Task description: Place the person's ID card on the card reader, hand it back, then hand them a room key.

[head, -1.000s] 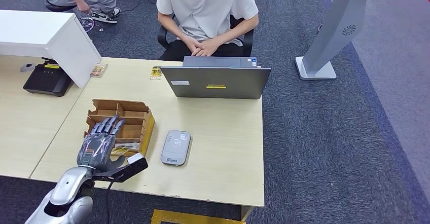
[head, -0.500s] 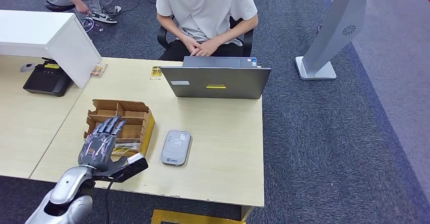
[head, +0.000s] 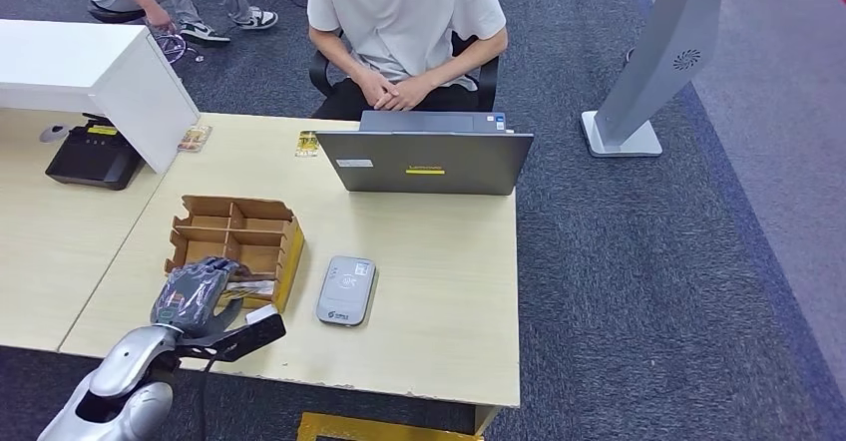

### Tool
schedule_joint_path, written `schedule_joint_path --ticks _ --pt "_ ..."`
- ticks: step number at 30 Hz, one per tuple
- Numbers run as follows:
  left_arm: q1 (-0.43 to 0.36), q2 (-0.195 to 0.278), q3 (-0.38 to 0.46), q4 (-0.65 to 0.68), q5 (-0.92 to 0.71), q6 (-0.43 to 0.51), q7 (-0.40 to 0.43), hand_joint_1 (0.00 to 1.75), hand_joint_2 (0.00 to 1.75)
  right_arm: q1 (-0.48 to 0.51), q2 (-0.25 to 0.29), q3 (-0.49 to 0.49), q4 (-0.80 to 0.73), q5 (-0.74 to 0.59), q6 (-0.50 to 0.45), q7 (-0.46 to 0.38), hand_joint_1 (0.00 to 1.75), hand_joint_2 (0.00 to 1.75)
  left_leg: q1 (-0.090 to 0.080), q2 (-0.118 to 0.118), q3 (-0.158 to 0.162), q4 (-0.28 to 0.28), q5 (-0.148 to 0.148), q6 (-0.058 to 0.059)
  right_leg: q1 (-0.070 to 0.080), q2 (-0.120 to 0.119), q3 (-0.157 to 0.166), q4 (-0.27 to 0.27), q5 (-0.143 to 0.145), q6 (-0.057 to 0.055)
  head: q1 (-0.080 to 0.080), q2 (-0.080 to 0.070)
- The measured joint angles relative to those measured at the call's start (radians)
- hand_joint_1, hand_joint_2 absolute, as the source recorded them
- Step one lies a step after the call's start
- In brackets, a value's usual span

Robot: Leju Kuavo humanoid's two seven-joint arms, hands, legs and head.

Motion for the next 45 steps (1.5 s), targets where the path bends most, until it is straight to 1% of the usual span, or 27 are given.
schedule_joint_path --ticks 9,28,30,34,38,41,45 --pt "0.000 0.022 0.000 0.001 0.017 -0.010 -0.005 1.75 1.75 -0.002 -0.005 0.009 0.000 -0.003 0.000 0.003 0.00 0.00 0.000 0.000 0.000 0.000 0.000 0.000 0.000 0.000 0.000 0.000 0.000 0.000 0.000 0.000" --pt "0.000 0.031 0.000 0.001 0.035 -0.017 -0.006 1.75 1.75 -0.004 -0.006 0.017 0.000 -0.010 0.003 0.003 0.00 0.00 0.000 0.000 0.000 0.000 0.000 0.000 0.000 0.000 0.000 0.000 0.000 0.000 0.000 0.000" --pt "0.001 0.031 0.000 0.000 0.035 0.003 -0.013 1.75 1.75 -0.003 -0.007 0.017 0.000 -0.013 0.003 0.002 0.00 0.00 0.000 0.000 0.000 0.000 0.000 0.000 0.000 0.000 0.000 0.000 0.000 0.000 0.000 0.000" --pt "0.002 0.013 0.000 -0.014 0.023 0.103 -0.029 1.75 1.75 -0.002 -0.007 0.017 0.000 -0.023 0.006 -0.012 0.00 0.00 0.000 0.000 0.000 0.000 0.000 0.000 0.000 0.000 0.000 0.000 0.000 0.000 0.000 0.000" --pt "0.003 0.003 0.006 -0.057 0.032 0.141 -0.048 1.75 1.75 0.001 -0.007 0.017 0.000 -0.036 0.006 -0.021 0.00 0.00 0.000 0.000 0.000 0.000 0.000 0.000 0.000 0.000 0.000 0.000 0.000 0.000 0.000 0.000" --pt "0.016 0.002 0.024 -0.125 0.053 0.182 -0.079 1.75 1.75 0.007 -0.007 0.017 0.000 -0.050 0.007 -0.030 0.00 0.00 0.000 0.000 0.000 0.000 0.000 0.000 0.000 0.000 0.000 0.000 0.000 0.000 0.000 0.000" --pt "0.053 0.011 0.070 -0.251 0.089 0.226 -0.115 1.75 1.75 0.015 -0.008 0.017 0.000 -0.066 0.007 -0.039 0.00 0.00 0.000 0.000 0.000 0.000 0.000 0.000 0.000 0.000 0.000 0.000 0.000 0.000 0.000 0.000"
